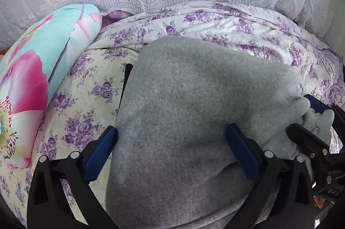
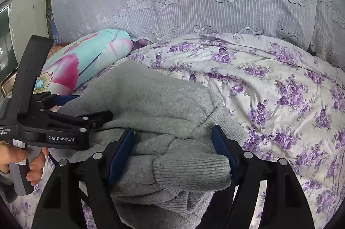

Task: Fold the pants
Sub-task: 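Lower the folded sweatpants onto the black clothes stack with both grippers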

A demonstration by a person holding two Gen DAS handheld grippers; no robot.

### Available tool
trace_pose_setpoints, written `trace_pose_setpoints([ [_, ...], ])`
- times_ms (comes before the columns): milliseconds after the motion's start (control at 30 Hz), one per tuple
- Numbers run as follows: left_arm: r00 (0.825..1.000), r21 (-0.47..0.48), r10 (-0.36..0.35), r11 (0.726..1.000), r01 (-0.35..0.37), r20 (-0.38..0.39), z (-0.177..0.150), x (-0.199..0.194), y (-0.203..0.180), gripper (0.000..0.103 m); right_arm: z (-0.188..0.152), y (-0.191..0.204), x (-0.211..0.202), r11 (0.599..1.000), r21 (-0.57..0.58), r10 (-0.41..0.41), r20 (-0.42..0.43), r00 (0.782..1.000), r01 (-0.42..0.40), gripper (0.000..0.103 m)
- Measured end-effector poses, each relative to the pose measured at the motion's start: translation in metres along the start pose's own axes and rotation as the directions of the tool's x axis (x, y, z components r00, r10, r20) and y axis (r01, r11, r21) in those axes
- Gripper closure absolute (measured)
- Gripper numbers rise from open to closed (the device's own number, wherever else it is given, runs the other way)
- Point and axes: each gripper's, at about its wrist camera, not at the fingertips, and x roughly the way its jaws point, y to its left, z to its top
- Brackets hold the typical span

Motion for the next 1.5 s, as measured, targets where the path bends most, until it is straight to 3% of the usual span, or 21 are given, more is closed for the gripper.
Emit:
trace_pose_setpoints([
  [800, 0.998, 0.002, 0.053, 0.999, -0.053, 0.028, -0.006, -0.007, -0.007, 0.004, -0.006, 0.002, -0.005, 1.000, 0.004, -0.022, 0.016, 1.000, 0.022, 0.028],
  [900, 0.999, -0.018, 0.033, 0.999, -0.032, 0.018, -0.004, -0.008, -0.003, 0.004, -0.005, 0.002, -0.006, 1.000, -0.002, -0.019, 0.008, 1.000, 0.019, 0.027],
  [1033, 0.998, -0.081, -0.059, 0.995, 0.057, -0.028, -0.001, -0.019, 0.016, 0.004, 0.001, 0.004, -0.018, 0.999, -0.048, -0.011, 0.007, 1.000, 0.012, 0.022],
  [1167, 0.997, -0.149, -0.083, 0.985, 0.082, -0.005, -0.010, -0.043, 0.040, 0.005, 0.001, 0.005, -0.062, 0.998, -0.046, -0.042, 0.110, 0.993, 0.047, 0.021],
  [1267, 0.998, -0.179, -0.064, 0.982, 0.063, 0.000, -0.014, -0.049, 0.053, 0.005, -0.011, 0.011, -0.081, 0.999, -0.027, -0.033, 0.126, 0.992, 0.036, 0.021],
  [1433, 0.997, -0.142, -0.031, 0.990, 0.021, -0.074, -0.021, -0.032, 0.050, 0.005, -0.036, 0.009, -0.059, 0.993, 0.049, -0.104, 0.009, 0.995, 0.103, 0.021],
  [1500, 0.999, -0.093, 0.005, 0.996, -0.010, -0.051, -0.035, -0.028, 0.042, 0.004, -0.051, 0.001, -0.041, 0.989, 0.111, -0.090, -0.060, 0.994, 0.096, 0.021],
])
